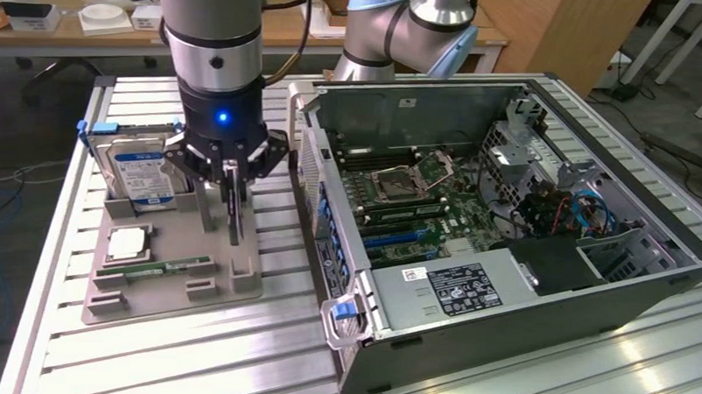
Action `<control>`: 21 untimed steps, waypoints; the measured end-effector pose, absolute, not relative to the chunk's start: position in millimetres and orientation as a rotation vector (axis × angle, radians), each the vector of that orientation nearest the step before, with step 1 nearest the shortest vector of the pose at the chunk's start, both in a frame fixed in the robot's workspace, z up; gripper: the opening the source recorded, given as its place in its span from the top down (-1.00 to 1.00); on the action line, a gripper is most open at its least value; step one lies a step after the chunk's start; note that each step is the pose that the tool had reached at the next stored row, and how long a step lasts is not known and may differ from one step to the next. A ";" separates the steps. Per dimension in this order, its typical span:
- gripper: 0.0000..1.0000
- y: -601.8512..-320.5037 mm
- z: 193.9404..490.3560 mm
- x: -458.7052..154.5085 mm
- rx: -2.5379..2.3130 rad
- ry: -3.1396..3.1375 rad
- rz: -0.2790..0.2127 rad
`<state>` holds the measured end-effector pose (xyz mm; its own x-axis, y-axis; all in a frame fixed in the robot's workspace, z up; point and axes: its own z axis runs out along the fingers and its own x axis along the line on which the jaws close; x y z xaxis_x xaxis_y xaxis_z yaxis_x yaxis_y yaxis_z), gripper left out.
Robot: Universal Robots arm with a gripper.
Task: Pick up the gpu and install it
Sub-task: 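Pick up the gpu and move the gpu toward the slot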
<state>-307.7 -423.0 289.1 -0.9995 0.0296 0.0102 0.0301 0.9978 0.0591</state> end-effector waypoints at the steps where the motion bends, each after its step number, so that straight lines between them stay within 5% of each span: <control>1: 0.47 -423.0 289.5 -307.7 -0.047 -3.131 -0.093; 21: 0.47 -423.0 300.5 -307.8 -0.047 -3.130 -0.095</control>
<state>-307.8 -423.0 300.5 -0.9995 0.0297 0.0103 0.0302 0.9977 0.0604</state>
